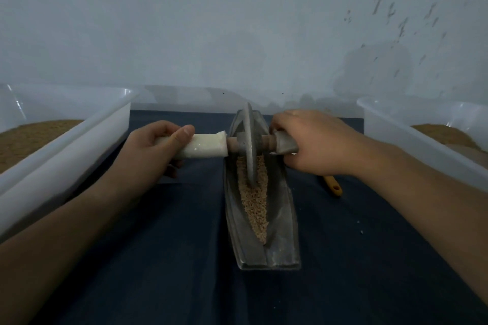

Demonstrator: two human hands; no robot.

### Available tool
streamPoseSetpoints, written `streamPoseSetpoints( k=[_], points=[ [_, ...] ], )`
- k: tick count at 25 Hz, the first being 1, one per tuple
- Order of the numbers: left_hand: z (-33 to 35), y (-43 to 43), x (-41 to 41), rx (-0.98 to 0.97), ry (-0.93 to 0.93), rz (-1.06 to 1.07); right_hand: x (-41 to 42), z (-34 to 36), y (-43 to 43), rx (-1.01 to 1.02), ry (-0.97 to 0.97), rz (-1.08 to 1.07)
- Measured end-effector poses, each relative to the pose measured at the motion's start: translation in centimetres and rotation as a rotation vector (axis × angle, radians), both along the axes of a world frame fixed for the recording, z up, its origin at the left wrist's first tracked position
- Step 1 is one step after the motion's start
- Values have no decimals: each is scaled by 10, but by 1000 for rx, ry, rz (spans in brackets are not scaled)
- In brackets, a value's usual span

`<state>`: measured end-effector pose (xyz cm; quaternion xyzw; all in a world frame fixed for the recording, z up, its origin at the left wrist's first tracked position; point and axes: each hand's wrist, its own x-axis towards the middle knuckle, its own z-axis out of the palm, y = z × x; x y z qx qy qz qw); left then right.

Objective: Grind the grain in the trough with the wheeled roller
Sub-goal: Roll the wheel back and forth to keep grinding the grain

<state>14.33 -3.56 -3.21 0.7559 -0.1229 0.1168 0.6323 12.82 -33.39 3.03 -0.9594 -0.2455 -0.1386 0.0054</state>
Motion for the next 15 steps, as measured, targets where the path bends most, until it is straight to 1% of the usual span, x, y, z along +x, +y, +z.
streamPoseSetpoints(
  k=[3, 6, 8, 9, 11, 13, 15],
  points=[
    [-2, 0, -1, -147, 38, -31, 0, 8, -5, -14, 14, -6],
    [-6, -2, -1, -280, 68, -21, -4, 22, -30, -89, 80, -191],
    [-9, -3, 0, -355, 97, -19, -8, 20, -45, -59, 179, -282],
    [-9, -4, 0, -373, 106, -31, -9, 14, -49, 4, 215, -294],
    [-8, -6, 0, -353, 102, -69, -12, 0, -55, 201, 240, -254],
    [-7, -8, -1, -307, 86, -114, -15, -9, -61, 452, 263, -160],
    [-7, -9, -1, -285, 77, -128, -20, -12, -65, 721, 363, -32]
  ],
)
